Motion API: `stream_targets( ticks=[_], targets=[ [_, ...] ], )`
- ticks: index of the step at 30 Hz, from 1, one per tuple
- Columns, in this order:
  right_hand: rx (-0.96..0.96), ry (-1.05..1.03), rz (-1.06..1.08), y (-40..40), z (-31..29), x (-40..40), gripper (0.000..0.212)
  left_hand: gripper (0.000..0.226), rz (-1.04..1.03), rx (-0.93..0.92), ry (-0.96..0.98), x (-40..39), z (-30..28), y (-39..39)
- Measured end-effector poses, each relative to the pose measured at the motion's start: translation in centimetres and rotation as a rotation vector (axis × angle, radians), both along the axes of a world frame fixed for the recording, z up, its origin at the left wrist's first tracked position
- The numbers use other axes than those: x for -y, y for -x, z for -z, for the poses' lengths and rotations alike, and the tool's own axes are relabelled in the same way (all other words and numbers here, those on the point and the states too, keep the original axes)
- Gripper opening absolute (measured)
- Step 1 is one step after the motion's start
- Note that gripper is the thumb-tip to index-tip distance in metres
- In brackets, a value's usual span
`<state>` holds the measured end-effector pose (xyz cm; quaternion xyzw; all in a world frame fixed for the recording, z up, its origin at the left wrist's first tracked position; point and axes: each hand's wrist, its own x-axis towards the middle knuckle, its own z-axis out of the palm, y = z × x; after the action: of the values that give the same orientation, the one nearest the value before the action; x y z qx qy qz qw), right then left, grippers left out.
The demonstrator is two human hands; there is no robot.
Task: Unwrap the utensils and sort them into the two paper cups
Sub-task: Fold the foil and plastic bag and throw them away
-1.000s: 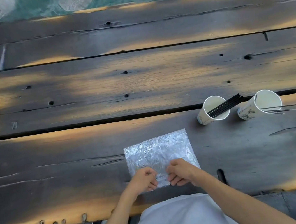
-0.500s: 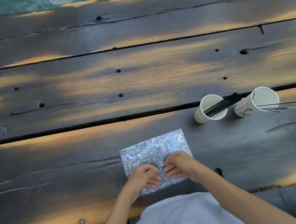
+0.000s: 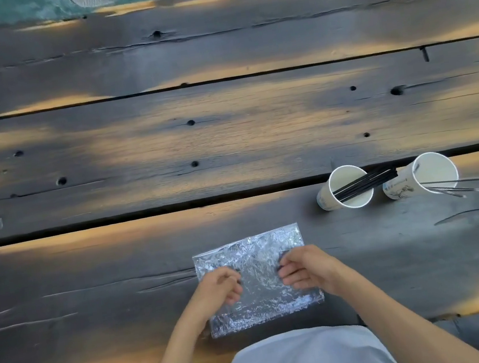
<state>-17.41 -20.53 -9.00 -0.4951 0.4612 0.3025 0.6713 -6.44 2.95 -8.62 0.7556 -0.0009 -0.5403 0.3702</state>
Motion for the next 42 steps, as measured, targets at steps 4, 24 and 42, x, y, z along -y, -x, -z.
stream_targets(
  ticks=[4, 24, 42],
  targets=[
    [0.098, -0.042, 0.005, -4.3, 0.7, -2.9, 0.023, 0.024, -0.072, -0.006, 0.059, 4.9, 0.5, -1.4],
    [0.146, -0.114, 0.369, -6.5, 1.3, -1.8, 0.024, 0.024, -0.414, 0.06, -0.026, 5.6, 1.3, -3.4],
    [-0.078, 0.659, -0.098, 0.6, 2.4, 1.4, 0.028, 0.022, 0.515, 0.791, -0.118, 10.6, 2.7, -2.9]
  ],
)
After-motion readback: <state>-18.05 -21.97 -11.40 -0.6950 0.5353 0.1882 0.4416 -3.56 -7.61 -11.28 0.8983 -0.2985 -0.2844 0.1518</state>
